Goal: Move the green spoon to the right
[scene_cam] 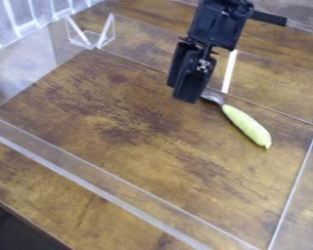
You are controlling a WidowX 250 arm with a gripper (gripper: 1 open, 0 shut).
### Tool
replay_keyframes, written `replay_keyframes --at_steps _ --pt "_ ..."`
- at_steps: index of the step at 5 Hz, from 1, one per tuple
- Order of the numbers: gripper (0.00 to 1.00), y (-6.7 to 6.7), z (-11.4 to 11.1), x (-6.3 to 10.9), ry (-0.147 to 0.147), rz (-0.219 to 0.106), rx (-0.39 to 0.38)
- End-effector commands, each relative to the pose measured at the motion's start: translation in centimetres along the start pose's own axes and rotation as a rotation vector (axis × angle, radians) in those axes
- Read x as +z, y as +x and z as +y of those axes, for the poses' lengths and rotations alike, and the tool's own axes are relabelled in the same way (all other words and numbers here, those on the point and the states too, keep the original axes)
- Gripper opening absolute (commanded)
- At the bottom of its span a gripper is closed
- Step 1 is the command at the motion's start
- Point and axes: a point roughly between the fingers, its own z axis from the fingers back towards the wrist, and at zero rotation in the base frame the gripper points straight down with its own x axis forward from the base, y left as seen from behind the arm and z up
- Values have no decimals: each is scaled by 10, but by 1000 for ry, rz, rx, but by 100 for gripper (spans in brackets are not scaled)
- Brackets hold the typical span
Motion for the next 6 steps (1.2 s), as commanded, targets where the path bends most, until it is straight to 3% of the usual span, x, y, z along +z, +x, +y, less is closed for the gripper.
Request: replay_keyframes --at_steps 1,3,4,5,6 --pt "100 12 -5 9 49 -63 30" --pt "100 33 -7 -13 45 -80 108" --pt "100 34 -20 -9 64 -82 172" --pt "100 31 -33 9 116 -80 262" --pt "100 23 -40 35 168 -86 298"
